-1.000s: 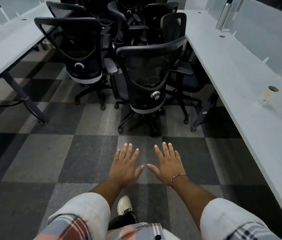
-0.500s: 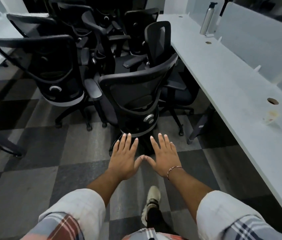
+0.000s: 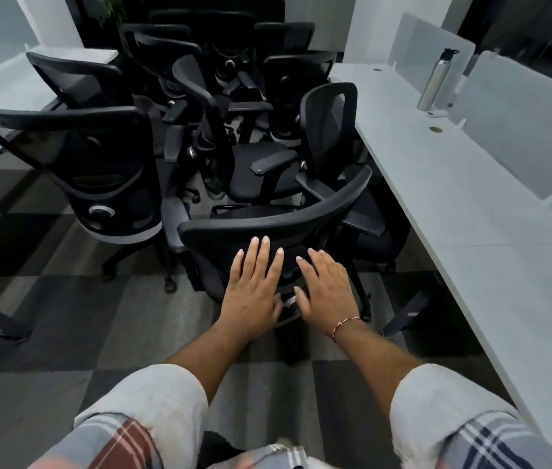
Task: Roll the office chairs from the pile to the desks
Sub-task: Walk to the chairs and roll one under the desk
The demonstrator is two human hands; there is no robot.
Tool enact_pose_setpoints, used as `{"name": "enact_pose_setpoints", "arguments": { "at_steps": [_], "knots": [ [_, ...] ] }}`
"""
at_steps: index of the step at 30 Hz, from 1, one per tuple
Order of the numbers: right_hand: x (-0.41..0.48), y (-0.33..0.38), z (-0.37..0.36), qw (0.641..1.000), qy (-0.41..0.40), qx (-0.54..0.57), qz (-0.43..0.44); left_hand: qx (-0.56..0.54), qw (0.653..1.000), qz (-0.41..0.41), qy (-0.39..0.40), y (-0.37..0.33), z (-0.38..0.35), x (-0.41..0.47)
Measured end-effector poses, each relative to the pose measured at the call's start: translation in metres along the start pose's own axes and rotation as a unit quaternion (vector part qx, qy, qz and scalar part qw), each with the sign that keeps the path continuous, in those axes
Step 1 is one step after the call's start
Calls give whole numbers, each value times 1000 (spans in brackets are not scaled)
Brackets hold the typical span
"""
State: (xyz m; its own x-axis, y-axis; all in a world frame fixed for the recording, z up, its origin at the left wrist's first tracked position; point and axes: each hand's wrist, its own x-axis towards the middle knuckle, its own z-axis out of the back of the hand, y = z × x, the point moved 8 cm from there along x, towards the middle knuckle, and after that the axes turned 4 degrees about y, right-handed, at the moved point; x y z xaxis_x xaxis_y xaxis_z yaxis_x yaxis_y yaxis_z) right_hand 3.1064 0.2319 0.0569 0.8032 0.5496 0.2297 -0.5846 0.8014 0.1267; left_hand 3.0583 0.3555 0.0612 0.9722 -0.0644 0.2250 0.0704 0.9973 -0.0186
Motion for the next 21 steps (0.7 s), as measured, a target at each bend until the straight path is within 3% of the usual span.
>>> {"name": "enact_pose_setpoints", "arguments": {
  "at_steps": [3, 7, 9, 12, 14, 17, 21],
  "knots": [
    [33, -6, 19, 996, -73, -10, 46, 14, 999, 15, -48, 14, 13, 34],
    [70, -19, 35, 992, -112, -9, 63, 21, 998, 24, -45, 30, 27, 78],
    [79, -22, 43, 989, -128, -32, 73, 7, 1000, 28, 10, 35, 35, 102],
    [98, -30, 59, 987, -144, -50, 48, -25, 985, 42, 166, 52, 26, 133],
    [113, -35, 56, 993, -86, -74, 38, -36, 977, 26, 207, 55, 20, 139],
    [128, -43, 41, 994, 42, -105, 15, -40, 981, -1, 189, 54, 21, 138],
    [133, -43, 35, 988, 92, -120, -29, -41, 986, -23, 162, 53, 23, 137]
  ]
}}
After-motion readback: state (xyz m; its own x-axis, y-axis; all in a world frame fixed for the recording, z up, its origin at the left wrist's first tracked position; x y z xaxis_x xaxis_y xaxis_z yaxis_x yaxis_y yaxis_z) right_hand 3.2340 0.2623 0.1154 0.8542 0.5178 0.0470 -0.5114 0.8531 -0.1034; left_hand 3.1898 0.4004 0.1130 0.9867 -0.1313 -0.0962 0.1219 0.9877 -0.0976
